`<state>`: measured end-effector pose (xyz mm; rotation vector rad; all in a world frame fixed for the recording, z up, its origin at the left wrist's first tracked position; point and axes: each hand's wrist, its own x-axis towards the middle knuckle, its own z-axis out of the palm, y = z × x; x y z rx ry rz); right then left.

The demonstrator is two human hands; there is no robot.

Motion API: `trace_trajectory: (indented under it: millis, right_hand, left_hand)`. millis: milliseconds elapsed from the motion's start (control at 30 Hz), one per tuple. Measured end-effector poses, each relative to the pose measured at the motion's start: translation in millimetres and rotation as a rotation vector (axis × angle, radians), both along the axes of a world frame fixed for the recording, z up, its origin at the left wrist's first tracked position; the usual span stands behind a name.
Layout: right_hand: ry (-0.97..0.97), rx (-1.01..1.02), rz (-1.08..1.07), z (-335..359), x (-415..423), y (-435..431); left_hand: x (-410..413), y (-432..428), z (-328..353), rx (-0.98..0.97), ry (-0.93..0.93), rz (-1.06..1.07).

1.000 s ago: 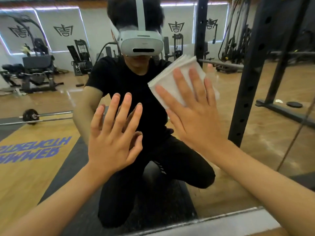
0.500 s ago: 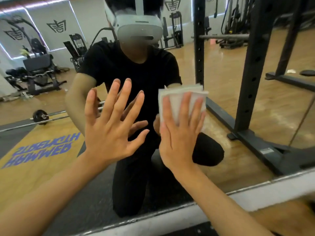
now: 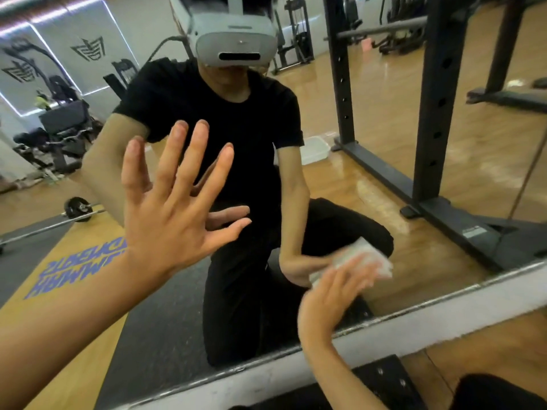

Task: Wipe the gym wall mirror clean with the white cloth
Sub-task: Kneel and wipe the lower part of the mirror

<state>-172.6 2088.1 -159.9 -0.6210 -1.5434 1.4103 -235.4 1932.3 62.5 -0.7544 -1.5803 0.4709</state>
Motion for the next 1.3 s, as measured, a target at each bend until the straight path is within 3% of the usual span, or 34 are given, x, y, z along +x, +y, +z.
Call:
trace_trajectory:
  millis: [167, 233, 300, 367, 433, 500, 567, 633, 767, 867, 933, 1033, 1133, 1233, 1300]
  right_hand:
    - [0.189, 0.571, -0.040, 160.2, -15.1, -15.8]
    - [0.168, 0.679, -0.066, 162.0, -19.6, -4.5]
    - [0.114, 0.709, -0.070, 112.1, -22.0, 3.1]
    - [0.004, 0.547, -0.035, 30.6, -12.6, -3.5]
    - [-0.123, 0.221, 0.045, -37.1, 7.5, -10.3]
    - [-0.174, -0.079, 0.058, -56.5, 16.7, -14.5]
    - [-0.121, -0.234, 0.063, -23.1, 10.8, -17.4]
    - [0.022, -0.095, 0.018, 42.7, -0.3, -25.3]
    - [0.176, 0.425, 0.000, 144.4, -15.7, -34.8]
    - [0.165, 0.711, -0.048, 114.1, -24.4, -13.9]
    - [0.125, 0.765, -0.042, 52.5, -24.8, -1.5]
    - [-0.040, 0.508, -0.003, -50.3, -11.0, -1.6]
    - [-0.228, 0.081, 0.057, -118.1, 7.6, 0.0]
    - [-0.144, -0.487, 0.049, -110.2, 9.6, 5.1]
    - [-0.046, -0.731, 0.059, -66.6, 1.7, 1.3]
  left_hand:
    - [1.9, -2.3, -0.3, 0.002, -0.038, -0.024]
    - [1.9, -3.1, 0.8, -0.005, -0.050, -0.041]
    - [1.8, -3.2, 2.2, -0.026, -0.062, -0.059]
    - [1.6, -4.9, 1.8, -0.044, -0.058, -0.057]
    - [0.6, -6.4, 0.0, -0.039, -0.041, -0.052]
    - [0.5, -5.6, -1.5, -0.026, -0.032, -0.052]
    - [0.2, -3.8, -1.7, -0.020, -0.034, -0.060]
    - [0.8, -4.3, -2.1, -0.019, -0.041, -0.061]
    - [0.5, -2.9, -1.6, -0.019, -0.049, -0.072]
    - [1.3, -1.7, -0.4, -0.010, -0.050, -0.080]
    - [1.3, -3.1, -0.4, -0.007, -0.044, -0.085]
    - [1.2, -4.2, -1.0, 0.001, -0.056, -0.094]
    - [1.1, -3.0, -1.9, 0.001, -0.060, -0.099]
    - [1.7, -1.0, -3.4, 0.009, -0.067, -0.111]
    - [1.8, -1.4, -3.5, 0.018, -0.055, -0.100]
